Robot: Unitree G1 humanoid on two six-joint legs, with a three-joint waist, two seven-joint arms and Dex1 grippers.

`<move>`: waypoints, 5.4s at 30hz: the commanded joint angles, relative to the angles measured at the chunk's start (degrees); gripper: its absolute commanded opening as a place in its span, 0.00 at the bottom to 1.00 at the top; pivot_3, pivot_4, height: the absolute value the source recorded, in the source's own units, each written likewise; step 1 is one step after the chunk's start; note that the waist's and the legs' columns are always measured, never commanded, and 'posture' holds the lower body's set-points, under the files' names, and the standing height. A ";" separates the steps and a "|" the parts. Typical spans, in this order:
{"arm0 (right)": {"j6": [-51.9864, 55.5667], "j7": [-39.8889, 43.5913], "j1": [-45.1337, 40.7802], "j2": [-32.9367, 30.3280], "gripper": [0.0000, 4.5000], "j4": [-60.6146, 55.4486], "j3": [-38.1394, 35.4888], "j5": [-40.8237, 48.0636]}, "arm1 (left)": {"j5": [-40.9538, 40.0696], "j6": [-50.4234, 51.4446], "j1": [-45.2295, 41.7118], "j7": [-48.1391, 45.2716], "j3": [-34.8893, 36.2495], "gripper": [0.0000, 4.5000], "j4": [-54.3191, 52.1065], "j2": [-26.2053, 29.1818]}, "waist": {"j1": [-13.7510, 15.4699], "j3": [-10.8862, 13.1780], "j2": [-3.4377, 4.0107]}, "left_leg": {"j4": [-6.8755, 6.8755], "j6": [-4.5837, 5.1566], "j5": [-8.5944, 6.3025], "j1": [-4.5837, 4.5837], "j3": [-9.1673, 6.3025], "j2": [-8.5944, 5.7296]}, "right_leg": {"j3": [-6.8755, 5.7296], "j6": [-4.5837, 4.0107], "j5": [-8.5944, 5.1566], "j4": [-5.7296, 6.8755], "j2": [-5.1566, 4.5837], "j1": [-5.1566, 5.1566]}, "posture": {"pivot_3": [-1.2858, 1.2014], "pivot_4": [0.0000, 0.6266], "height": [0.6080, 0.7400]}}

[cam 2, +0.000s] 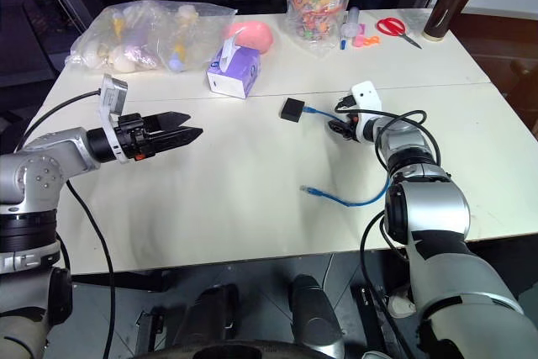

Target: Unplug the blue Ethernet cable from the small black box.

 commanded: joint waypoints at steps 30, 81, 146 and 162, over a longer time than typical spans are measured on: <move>3.05 38.47 33.60 -8.98 0.53 -64.24 13.44 8.84 | 5.55 -13.27 -12.45 -6.18 -9.66 1.00 20.06 -7.14 | 1.99 0.05 0.06 | 0.01 -0.01 -0.01 0.39 0.04 0.02 | 0.00 0.01 -0.04 -0.07 0.02 0.37 | 0.52 0.24 0.99; -28.01 -2.61 23.97 -12.82 0.01 -69.85 15.34 -10.11 | 16.68 -29.23 -37.21 -27.12 -11.81 1.00 65.95 -16.50 | 3.34 0.04 0.00 | -0.01 0.00 -0.01 -0.29 0.02 -0.04 | -0.04 0.02 -0.03 -0.21 0.00 -0.21 | 0.52 0.24 0.99; 32.95 -30.95 43.30 18.19 0.74 -104.32 -8.42 73.03 | 8.14 -7.46 -32.30 -28.98 -1.93 0.11 49.84 -27.08 | 3.35 0.04 0.06 | -0.04 0.02 -0.01 -0.35 -0.28 0.00 | -0.27 -0.01 -0.02 -0.06 0.01 -0.23 | 0.52 0.24 0.99; 30.29 -30.44 44.11 18.86 0.01 -104.08 -5.36 74.15 | 6.52 -7.58 -30.95 -27.24 -3.11 0.11 47.93 -27.07 | 3.36 0.04 0.06 | -0.04 0.02 -0.01 -0.37 -0.28 0.00 | -0.28 -0.02 -0.03 -0.08 0.01 -0.23 | 0.52 0.24 0.99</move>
